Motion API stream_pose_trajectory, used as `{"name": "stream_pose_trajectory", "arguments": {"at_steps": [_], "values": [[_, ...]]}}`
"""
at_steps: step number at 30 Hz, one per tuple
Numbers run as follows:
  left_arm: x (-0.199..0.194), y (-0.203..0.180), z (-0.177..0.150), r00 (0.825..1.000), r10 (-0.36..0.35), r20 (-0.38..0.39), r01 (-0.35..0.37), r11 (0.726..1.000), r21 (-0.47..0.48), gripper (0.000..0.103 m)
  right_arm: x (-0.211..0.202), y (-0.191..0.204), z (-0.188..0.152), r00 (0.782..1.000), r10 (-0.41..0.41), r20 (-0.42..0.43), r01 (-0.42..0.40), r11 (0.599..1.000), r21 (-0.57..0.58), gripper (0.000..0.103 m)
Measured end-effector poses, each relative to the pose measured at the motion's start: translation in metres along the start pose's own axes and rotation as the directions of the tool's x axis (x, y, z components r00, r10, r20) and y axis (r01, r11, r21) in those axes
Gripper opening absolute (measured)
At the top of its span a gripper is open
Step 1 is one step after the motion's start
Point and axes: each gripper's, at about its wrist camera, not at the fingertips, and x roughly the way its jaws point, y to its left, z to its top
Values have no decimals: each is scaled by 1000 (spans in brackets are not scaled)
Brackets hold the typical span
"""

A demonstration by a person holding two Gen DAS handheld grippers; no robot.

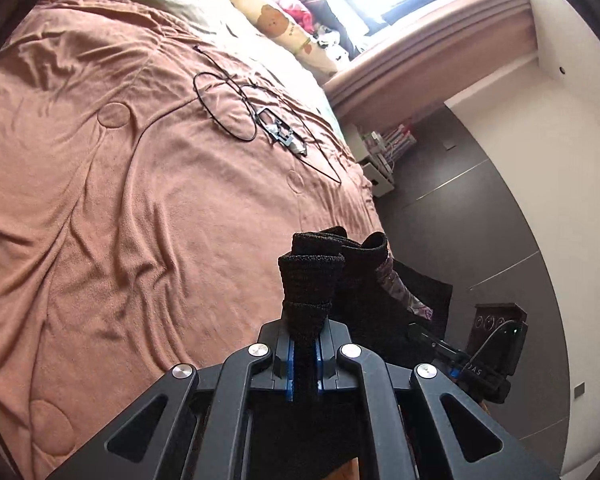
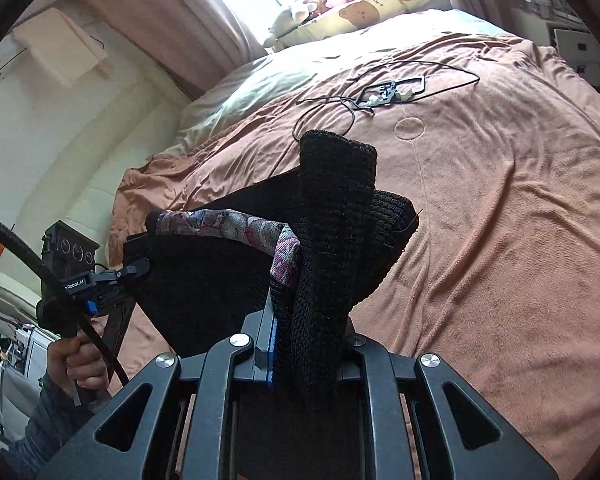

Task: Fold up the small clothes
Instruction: 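Lift the folded black shirt with both grippers and carry it to the clothes stack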

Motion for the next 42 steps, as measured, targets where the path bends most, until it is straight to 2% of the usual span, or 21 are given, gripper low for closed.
{"name": "stream_pose_trajectory", "arguments": {"at_steps": [16, 24, 29, 35, 42], "values": [[-75, -74, -45, 994, -91, 66, 85, 993, 80, 6, -126, 44, -53, 992, 6, 129, 2, 998, -61, 12], [-113, -113, -77, 986, -151, 77, 141, 983, 121, 6, -192, 74, -79, 981, -16, 195, 36, 995, -97, 12], [-139, -151, -96, 978, -192, 83, 176, 969, 173, 6, -246, 102, -95, 970, -46, 238, 81, 987, -138, 12], [-160, -197, -118, 975, -209, 76, 187, 954, 234, 6, -307, 129, -118, 960, -70, 272, 126, 973, -193, 12], [-162, -240, -147, 965, -258, 43, 236, 930, 281, 6, -357, 142, -146, 952, -92, 290, 167, 956, -242, 12]]}}
